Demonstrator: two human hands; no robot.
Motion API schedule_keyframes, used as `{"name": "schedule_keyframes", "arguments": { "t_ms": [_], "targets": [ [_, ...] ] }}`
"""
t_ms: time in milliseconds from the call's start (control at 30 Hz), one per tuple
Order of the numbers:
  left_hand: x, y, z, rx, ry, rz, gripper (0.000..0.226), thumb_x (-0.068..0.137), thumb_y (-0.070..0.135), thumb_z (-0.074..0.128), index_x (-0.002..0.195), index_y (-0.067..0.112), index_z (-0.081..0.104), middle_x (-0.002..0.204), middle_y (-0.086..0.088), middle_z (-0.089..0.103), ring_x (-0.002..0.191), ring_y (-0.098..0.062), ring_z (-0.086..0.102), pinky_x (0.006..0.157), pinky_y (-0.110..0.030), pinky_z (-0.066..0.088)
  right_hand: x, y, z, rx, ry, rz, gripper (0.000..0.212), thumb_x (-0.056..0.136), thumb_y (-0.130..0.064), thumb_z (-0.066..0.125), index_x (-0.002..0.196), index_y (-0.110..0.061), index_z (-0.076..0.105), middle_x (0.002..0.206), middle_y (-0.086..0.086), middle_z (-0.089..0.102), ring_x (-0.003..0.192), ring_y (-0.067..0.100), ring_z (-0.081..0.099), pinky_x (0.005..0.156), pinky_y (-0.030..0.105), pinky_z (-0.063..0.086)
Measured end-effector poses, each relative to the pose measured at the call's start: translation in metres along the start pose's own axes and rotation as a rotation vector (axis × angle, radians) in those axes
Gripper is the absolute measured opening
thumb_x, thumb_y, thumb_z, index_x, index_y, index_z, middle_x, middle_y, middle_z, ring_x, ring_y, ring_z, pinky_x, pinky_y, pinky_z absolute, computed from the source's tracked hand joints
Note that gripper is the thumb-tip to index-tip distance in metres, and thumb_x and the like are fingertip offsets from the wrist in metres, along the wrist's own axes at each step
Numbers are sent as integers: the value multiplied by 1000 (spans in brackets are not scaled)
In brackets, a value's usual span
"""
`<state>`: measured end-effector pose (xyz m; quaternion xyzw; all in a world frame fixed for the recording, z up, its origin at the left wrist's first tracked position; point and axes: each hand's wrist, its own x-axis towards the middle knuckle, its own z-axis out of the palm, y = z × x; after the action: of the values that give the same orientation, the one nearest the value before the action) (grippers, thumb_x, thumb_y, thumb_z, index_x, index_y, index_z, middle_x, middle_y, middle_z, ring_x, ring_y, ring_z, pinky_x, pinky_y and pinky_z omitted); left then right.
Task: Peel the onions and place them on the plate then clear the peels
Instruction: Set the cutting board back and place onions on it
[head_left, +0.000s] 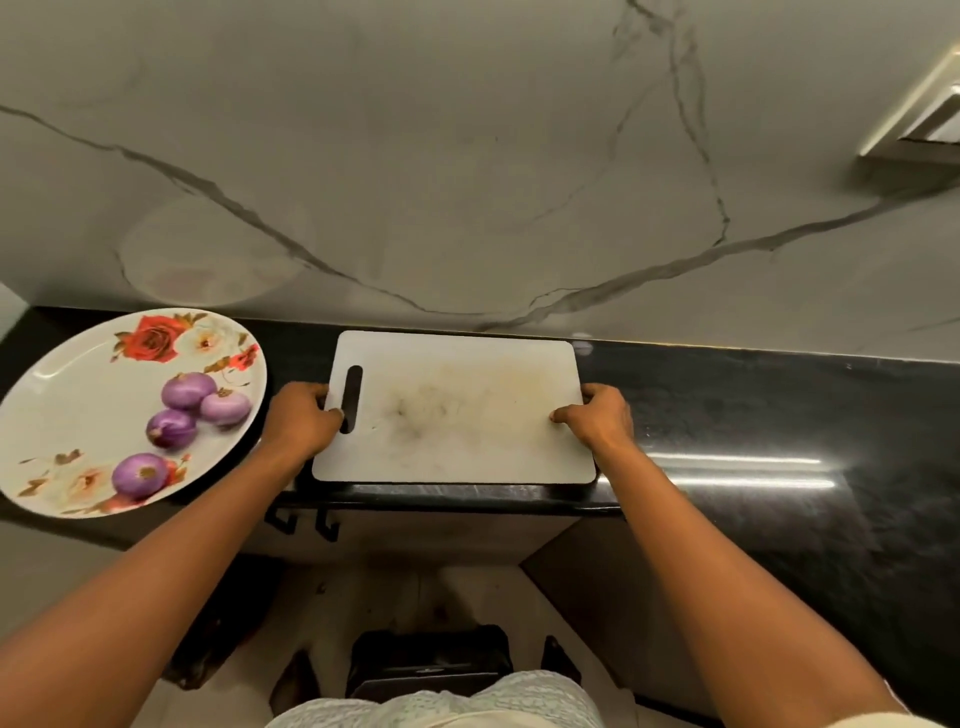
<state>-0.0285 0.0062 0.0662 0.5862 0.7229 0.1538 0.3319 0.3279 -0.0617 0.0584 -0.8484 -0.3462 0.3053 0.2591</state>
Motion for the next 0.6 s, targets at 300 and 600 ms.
{"name": "schedule_keyframes", "arguments": {
  "t_ms": [300, 600],
  "targets": [
    [5, -9, 10, 166, 82, 84, 45, 96, 15, 74, 139, 4, 66, 139, -19, 58, 118, -41, 64, 102, -45, 52, -7, -1, 5, -96, 45, 1, 54, 80, -22, 87, 131, -13, 68, 132, 12, 64, 111, 33, 65, 91, 46, 59],
    [-25, -2, -12, -47, 261, 151, 43, 98, 26, 72, 138, 13, 65, 137, -10, 59, 108, -23, 63, 94, -34, 50, -48, -58, 28, -87, 61, -394, 56, 95, -28, 74, 147, -17, 58, 144, 6, 57, 128, 23, 59, 98, 35, 51]
  ]
}}
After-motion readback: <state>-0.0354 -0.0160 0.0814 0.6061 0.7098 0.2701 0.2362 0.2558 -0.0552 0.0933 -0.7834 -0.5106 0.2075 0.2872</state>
